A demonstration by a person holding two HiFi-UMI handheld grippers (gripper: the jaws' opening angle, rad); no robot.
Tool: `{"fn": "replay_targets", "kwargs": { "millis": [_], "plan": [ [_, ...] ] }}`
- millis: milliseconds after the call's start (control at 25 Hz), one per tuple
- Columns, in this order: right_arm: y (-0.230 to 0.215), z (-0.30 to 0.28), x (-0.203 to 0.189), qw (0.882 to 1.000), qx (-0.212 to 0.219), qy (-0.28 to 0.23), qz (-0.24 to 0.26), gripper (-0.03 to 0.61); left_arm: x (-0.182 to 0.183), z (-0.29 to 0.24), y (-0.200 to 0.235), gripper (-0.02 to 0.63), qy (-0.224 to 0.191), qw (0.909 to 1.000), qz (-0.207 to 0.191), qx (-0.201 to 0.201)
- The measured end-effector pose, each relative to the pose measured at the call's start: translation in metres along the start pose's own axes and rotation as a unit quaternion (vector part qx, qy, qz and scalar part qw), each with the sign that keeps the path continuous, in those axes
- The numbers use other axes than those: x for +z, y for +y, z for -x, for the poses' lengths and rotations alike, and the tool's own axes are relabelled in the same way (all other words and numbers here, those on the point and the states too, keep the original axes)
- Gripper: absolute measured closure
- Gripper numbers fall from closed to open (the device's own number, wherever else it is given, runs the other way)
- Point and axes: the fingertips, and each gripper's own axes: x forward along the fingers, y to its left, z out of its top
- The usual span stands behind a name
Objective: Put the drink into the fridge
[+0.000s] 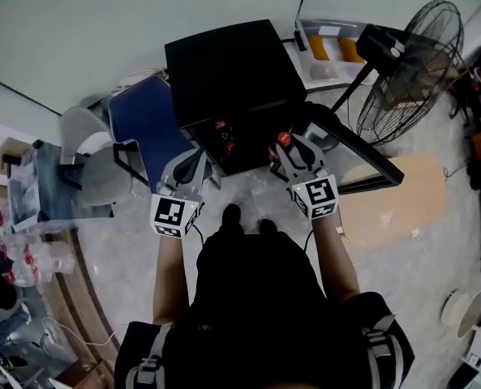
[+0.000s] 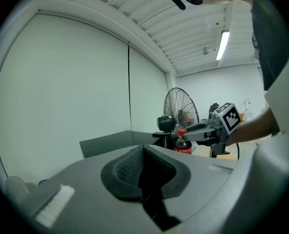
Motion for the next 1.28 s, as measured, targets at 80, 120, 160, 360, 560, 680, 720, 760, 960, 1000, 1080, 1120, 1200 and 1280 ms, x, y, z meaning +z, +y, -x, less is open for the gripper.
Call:
{"fn": "replay_targets", "kwargs": {
  "millis": [80,120,160,360,560,680,720,760,960,1000,1080,1120,1200,1280],
  "plan": [
    [-0.004,-0.004,-0.004,1.0,-0.016,0.0,-0.004,0.443,0.0,-0.006,0.006,0.612,0.001,0.9999,-0.004,-0.011],
    [-0.006,-0.006,-0.007,1.0,-0.024,0.002,-0.007,0.443,0.001,-0.009,0.009,0.612,0.001,0.9998,-0.006,-0.017],
    [-0.007,-0.008,-0.011,0.999,-0.03,0.006,-0.01,0.443,0.001,-0.012,0.012,0.612,0.0,0.9997,-0.007,-0.022],
    [-0.012,-0.019,-0.027,0.998,-0.06,0.018,-0.021,0.443,-0.001,-0.024,0.024,0.612,0.0,0.9988,-0.015,-0.047],
    [-0.019,-0.034,-0.043,0.996,-0.082,0.02,-0.027,0.443,-0.005,-0.036,0.031,0.612,0.002,0.997,-0.016,-0.075],
    [-0.021,-0.042,-0.055,0.995,-0.091,0.03,-0.022,0.443,-0.012,-0.04,0.033,0.612,0.007,0.9957,-0.015,-0.091],
    [-0.022,-0.044,-0.06,0.995,-0.093,0.035,-0.02,0.443,-0.015,-0.041,0.033,0.612,0.01,0.9953,-0.016,-0.095],
    [-0.023,-0.046,-0.064,0.995,-0.095,0.04,-0.02,0.443,-0.016,-0.043,0.032,0.612,0.012,0.9949,-0.017,-0.099],
    [-0.031,-0.056,-0.085,0.992,-0.11,0.054,-0.026,0.443,-0.026,-0.044,0.032,0.612,0.02,0.9925,-0.016,-0.119],
    [-0.033,-0.058,-0.09,0.992,-0.113,0.056,-0.028,0.443,-0.029,-0.045,0.032,0.612,0.023,0.9921,-0.016,-0.123],
    [-0.036,-0.062,-0.098,0.991,-0.118,0.061,-0.033,0.443,-0.033,-0.046,0.031,0.612,0.026,0.9914,-0.015,-0.127],
    [-0.037,-0.064,-0.102,0.99,-0.119,0.065,-0.036,0.443,-0.034,-0.046,0.031,0.612,0.027,0.9911,-0.014,-0.129],
    [-0.038,-0.068,-0.11,0.989,-0.121,0.072,-0.041,0.443,-0.038,-0.047,0.031,0.612,0.031,0.9905,-0.015,-0.134],
    [-0.039,-0.073,-0.119,0.988,-0.122,0.078,-0.045,0.443,-0.043,-0.047,0.029,0.613,0.036,0.9895,-0.019,-0.139]
  ]
}}
